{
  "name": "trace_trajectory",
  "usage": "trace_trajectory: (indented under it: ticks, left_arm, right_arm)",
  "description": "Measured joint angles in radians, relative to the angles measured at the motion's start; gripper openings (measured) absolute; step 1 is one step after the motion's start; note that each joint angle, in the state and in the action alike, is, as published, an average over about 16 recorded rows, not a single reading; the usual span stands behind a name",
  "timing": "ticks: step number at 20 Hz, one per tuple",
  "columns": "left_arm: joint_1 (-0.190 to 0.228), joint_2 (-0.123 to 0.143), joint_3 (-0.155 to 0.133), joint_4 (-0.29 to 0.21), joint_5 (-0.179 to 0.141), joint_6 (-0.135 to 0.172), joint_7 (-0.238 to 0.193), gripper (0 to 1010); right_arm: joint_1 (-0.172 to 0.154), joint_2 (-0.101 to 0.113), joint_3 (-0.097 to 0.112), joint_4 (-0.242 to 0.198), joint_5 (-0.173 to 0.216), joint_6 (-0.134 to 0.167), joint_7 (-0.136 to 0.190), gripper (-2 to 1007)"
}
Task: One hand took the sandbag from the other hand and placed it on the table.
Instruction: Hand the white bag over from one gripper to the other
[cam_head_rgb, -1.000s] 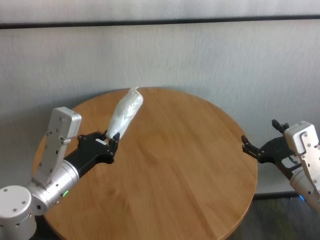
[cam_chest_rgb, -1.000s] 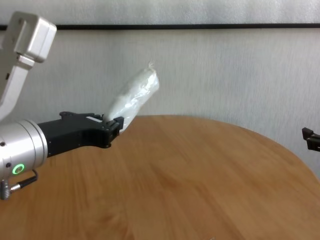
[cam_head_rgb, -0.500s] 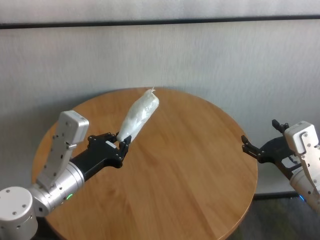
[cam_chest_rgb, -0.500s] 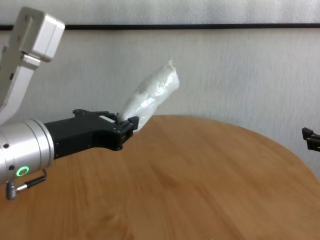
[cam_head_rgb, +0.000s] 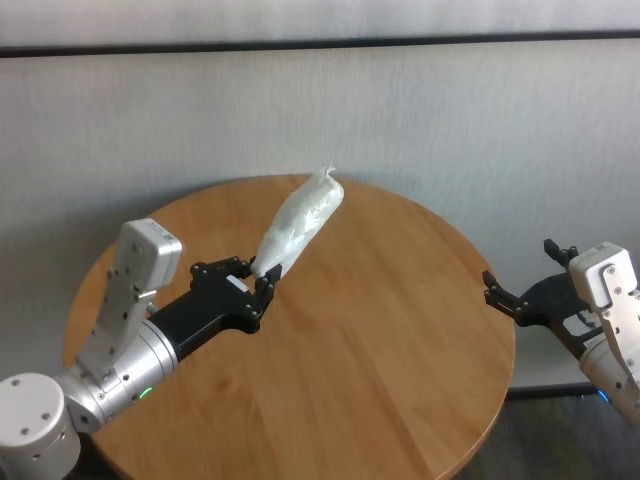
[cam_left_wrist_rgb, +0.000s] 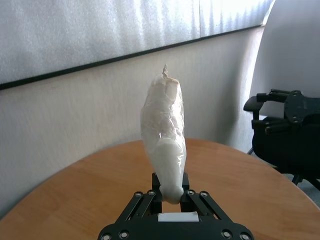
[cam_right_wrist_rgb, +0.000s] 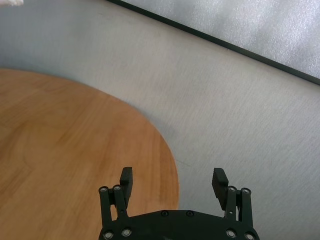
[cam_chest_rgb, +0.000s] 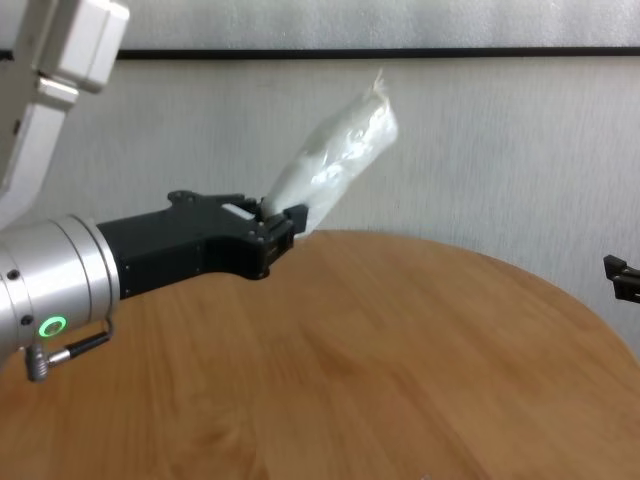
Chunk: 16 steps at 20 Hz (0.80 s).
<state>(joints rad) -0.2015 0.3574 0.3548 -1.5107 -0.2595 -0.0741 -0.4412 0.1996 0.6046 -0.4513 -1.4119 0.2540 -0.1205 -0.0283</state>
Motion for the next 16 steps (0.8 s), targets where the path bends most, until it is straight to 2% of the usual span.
trace_trajectory:
  ticks: [8,16]
  left_arm:
    - [0.014,0.021,0.013,-0.044,-0.026,-0.044,-0.028,204]
    - [0.02,0.034,0.024,-0.067,-0.035,-0.058,-0.028,204]
  right_arm:
    - [0.0,0.0,0.0,0.0,0.0,0.0,0.0,1002]
    - [0.0,0.0,0.0,0.0,0.0,0.0,0.0,1003]
